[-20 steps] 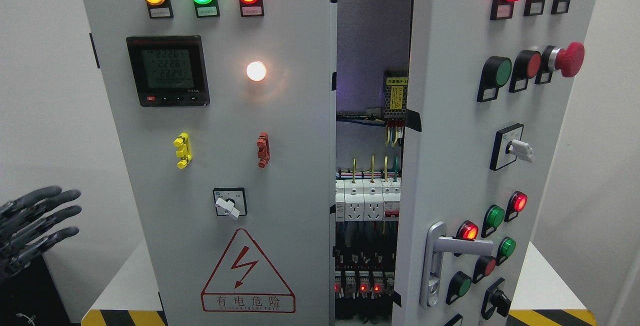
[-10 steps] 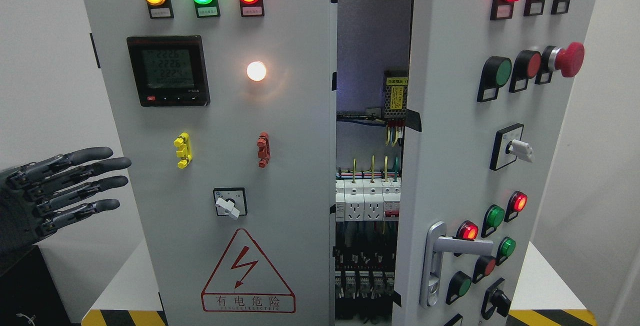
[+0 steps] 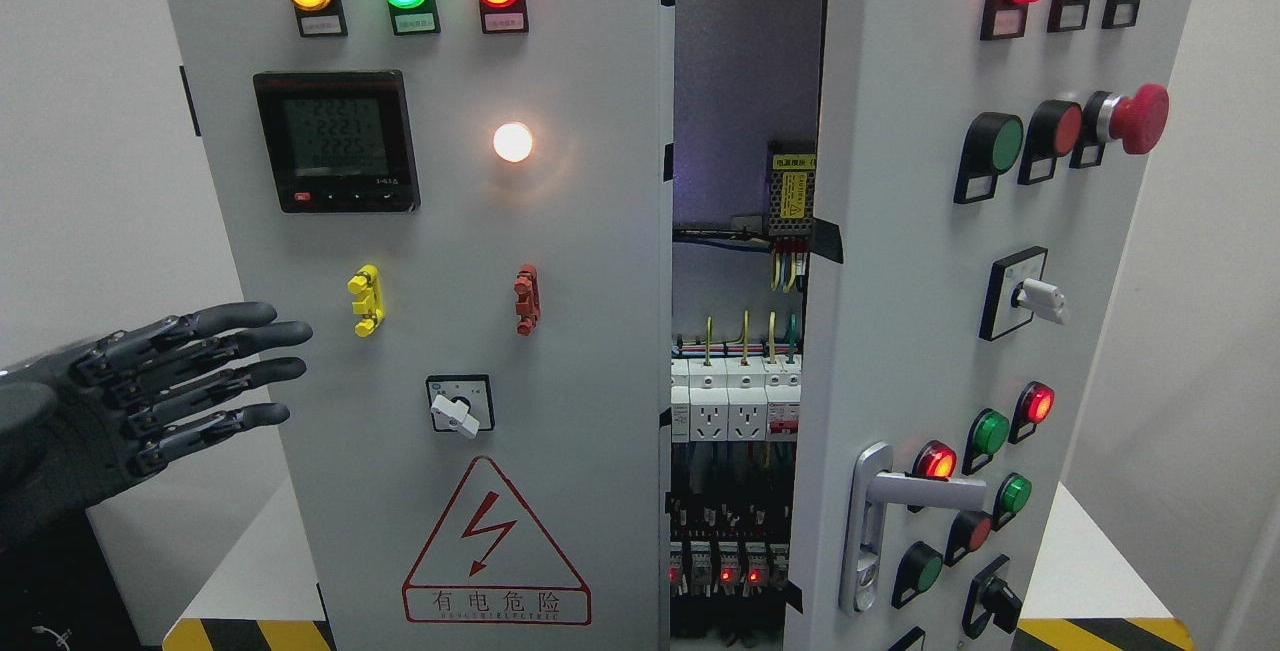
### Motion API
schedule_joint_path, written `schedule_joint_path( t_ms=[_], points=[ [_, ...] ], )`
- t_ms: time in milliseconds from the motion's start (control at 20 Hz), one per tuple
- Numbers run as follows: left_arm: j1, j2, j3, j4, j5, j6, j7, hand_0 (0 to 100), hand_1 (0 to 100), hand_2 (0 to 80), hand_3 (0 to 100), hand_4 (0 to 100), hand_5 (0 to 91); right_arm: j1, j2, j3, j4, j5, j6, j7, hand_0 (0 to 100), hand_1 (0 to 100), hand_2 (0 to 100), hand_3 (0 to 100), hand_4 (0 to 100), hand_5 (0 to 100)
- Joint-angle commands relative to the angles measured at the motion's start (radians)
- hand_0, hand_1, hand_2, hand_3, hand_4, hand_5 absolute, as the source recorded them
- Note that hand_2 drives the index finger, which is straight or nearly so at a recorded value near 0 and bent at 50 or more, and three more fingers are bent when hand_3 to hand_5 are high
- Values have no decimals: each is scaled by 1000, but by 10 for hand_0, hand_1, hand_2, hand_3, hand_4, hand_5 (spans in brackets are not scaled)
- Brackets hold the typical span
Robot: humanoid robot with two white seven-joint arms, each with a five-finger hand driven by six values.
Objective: Open door with both hands
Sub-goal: 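Raise the left hand toward the gap between the cabinet doors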
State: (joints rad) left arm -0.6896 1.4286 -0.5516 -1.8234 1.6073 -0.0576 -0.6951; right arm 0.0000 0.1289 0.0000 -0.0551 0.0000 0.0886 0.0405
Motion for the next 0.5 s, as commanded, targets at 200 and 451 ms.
schedule_joint_path(
  t_ms=[200,451],
  points=[
    [-41,-10,-201,-30,-1,-5,-30,120,556,0,0,0,0,-9,0,18,0,26,0,1,103,127,0,0,0,0],
    [-80,-14,-235,-25,3,-5,-37,120,556,0,0,0,0,-9,0,18,0,26,0,1,103,126,0,0,0,0]
  ],
)
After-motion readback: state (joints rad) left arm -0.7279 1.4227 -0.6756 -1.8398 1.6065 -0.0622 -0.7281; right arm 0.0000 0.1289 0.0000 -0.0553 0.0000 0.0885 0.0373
